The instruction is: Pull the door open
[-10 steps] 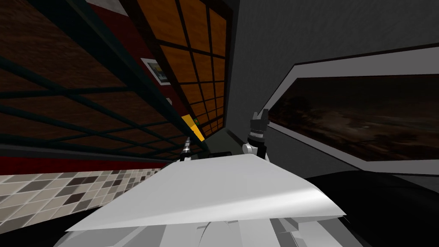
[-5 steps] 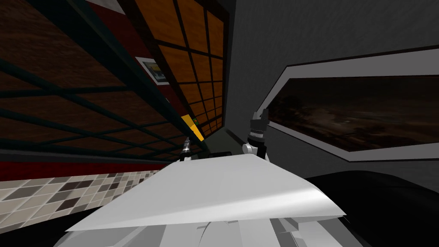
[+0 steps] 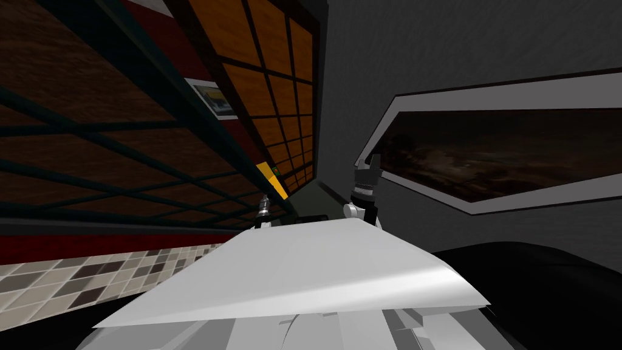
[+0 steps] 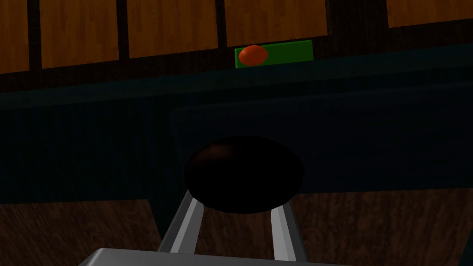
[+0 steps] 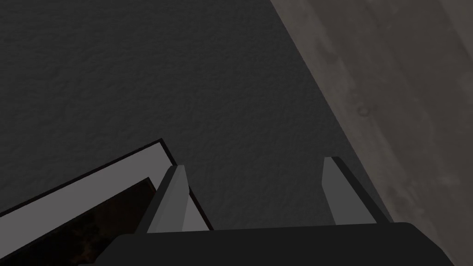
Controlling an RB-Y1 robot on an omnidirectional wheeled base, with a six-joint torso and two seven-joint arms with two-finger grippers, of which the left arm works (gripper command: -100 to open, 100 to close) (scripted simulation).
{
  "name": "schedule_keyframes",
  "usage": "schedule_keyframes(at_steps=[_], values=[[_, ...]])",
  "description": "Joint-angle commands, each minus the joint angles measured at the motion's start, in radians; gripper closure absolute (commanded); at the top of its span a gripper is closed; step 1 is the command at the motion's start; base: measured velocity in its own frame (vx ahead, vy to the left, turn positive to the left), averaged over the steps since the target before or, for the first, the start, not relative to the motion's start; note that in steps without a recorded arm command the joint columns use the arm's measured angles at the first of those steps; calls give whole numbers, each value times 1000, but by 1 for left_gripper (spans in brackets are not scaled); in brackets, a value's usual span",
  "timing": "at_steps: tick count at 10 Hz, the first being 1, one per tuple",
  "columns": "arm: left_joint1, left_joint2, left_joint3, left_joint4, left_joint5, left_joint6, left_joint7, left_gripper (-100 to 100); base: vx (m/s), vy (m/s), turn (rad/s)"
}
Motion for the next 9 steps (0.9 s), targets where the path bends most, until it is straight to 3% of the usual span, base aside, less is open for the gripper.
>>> schedule_keyframes(at_steps=[1,4,6,9], values=[[-13,-3,-15,12,29,-9,50,100,-79,25,-129],[-16,-2,-22,13,50,-7,110,100,-59,25,-73],[-20,0,-36,16,91,-2,174,100,-75,27,-126],[-22,1,-43,17,112,0,234,100,-52,22,-62]])
